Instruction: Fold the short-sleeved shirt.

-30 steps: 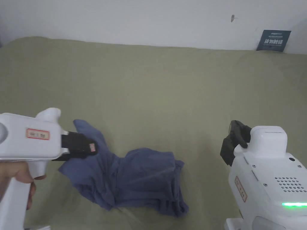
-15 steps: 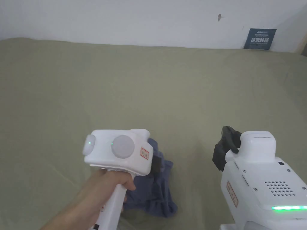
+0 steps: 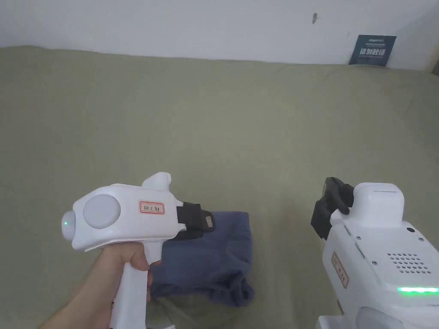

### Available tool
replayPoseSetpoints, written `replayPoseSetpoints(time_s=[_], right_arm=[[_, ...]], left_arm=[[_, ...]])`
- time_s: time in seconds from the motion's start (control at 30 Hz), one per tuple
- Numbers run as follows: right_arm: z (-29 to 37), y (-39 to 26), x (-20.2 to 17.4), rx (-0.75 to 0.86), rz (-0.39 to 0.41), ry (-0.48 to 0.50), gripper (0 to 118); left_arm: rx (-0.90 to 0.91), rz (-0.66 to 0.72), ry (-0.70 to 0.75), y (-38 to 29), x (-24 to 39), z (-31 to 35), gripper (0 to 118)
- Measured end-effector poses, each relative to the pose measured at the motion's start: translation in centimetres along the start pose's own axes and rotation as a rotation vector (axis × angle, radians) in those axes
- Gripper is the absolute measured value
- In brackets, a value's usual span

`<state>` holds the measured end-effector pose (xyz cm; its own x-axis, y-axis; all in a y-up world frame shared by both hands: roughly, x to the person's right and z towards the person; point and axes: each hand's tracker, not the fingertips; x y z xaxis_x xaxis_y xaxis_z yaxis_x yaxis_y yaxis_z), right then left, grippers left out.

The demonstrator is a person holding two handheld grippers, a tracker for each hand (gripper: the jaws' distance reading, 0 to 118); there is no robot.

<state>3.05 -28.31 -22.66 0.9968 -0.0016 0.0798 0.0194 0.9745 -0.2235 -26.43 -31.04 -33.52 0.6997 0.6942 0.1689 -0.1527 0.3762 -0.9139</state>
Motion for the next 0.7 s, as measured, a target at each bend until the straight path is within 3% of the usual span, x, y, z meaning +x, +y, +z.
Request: replayPoseSetpoints(time_s=[0.2, 0.4, 0.7], right_arm=[[0.1, -0.8, -0.2, -0.030, 0.015, 0.002, 8], [-0.1, -1.3, 0.3, -0.054, 0.019, 0.000, 8], [0.1, -2.1, -1.1, -0.096, 0.016, 0.043, 8]], left_arm=[[-0.152, 0.069, -0.183, -3.1, -2.4, -5.6, 1], [-0.182, 0.083, -0.123, -5.2, -4.2, -9.4, 0], [-0.133, 0.112, -0.152, -4.3, -4.4, -6.7, 0]])
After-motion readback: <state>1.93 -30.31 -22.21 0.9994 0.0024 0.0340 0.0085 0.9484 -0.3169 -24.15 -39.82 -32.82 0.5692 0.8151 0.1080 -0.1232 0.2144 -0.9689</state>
